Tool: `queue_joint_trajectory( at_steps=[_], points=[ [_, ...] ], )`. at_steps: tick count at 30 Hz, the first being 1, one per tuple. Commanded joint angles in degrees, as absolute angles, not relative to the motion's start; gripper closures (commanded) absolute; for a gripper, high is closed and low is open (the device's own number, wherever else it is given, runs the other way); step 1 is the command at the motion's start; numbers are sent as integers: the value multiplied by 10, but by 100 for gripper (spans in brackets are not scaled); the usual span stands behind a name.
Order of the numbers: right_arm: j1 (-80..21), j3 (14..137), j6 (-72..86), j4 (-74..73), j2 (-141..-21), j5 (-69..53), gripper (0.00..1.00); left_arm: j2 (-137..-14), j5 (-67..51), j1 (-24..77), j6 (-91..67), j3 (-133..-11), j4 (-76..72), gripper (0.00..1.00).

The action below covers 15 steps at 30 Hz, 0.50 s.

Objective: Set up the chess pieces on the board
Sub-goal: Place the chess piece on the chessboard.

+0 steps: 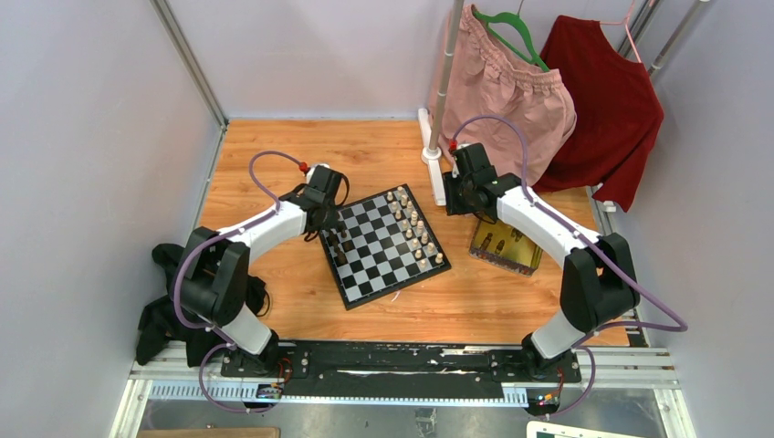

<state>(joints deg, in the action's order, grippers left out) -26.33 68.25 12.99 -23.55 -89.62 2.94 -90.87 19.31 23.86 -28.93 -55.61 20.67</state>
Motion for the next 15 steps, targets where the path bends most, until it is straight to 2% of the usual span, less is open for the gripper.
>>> queue_joint_trajectory(
  at_steps=[1, 6, 13, 15],
  points=[
    [-261, 686, 131, -232, -902, 21, 59, -905, 204, 234, -287, -570, 198, 82],
    [-261, 686, 132, -233, -903, 20, 59, -903, 202, 234, -289, -568, 198, 76],
    [-261, 684, 131, -232, -905, 19, 59, -900, 200, 234, -293, -565, 199, 73],
    [-261, 684, 131, -231, -906, 17, 59, -898, 199, 234, -294, -564, 200, 67]
  ],
)
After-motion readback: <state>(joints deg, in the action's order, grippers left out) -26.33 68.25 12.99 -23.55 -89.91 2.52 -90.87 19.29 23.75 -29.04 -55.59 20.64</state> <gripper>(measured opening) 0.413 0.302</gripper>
